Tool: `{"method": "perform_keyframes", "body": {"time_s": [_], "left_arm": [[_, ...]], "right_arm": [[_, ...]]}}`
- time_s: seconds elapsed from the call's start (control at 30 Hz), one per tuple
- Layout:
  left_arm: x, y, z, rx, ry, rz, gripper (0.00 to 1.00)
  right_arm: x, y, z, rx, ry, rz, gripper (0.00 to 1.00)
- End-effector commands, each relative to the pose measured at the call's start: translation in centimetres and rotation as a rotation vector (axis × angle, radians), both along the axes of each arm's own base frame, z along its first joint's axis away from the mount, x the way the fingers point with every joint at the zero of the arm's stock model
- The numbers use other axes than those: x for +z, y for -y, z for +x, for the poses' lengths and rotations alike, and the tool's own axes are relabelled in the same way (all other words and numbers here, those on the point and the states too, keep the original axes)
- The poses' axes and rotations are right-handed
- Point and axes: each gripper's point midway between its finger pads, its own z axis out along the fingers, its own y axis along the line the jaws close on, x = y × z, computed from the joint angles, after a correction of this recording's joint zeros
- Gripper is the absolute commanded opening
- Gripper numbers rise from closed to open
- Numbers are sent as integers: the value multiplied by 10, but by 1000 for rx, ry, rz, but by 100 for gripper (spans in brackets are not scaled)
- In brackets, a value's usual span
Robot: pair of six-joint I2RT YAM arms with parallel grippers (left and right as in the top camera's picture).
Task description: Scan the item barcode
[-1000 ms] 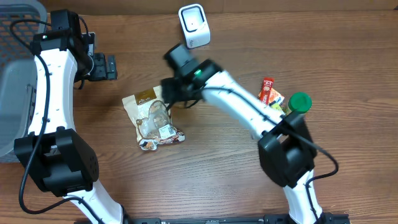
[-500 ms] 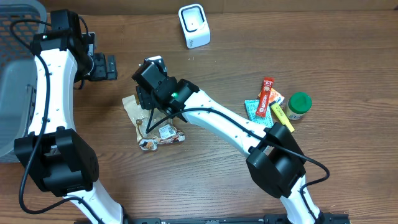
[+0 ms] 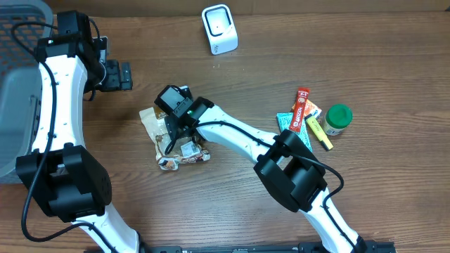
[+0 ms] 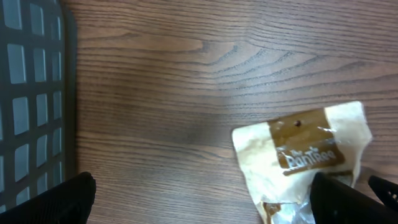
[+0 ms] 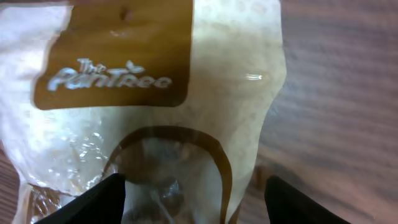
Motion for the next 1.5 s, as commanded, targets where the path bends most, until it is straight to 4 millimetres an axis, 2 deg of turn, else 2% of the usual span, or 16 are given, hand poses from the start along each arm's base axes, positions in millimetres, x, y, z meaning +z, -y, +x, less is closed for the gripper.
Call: {"method": "perform_keyframes", "body": {"time_s": [0.0,0.2,0.4,0.5,0.7,0.87,1.0,1.1,1.23,1.47], "left_arm": [[7,1,2,-19,20,4,100],[7,1,2,-19,20,4,100],[7,1,2,-19,20,4,100],[7,1,2,-19,20,4,100],[7,1,2,-19,20,4,100],[7,1,2,-19,20,4,100],[7,1,2,-19,20,4,100],[7,1,2,-19,20,4,100],[7,1,2,-19,20,4,100],[7,1,2,-19,20,4,100]], "right_arm": [[0,32,7,-169,-47,-36,76],[-9,95,-2,-500,-220,-109,81],[-5,123,-26,-570,-413,-138,82],[5,125,-37,-570,-455,-142,82],[28,105,-55,-543,-558,-37,85],[53,117,-52,-538,-533,-22,85],[68,126,-56,-431,-523,-35,86],[68,137,-60,-378,-534,-75,86],[68,152,-63,-393,-532,-142,86],[67,148,-67,-378,-531,-147,88]]}}
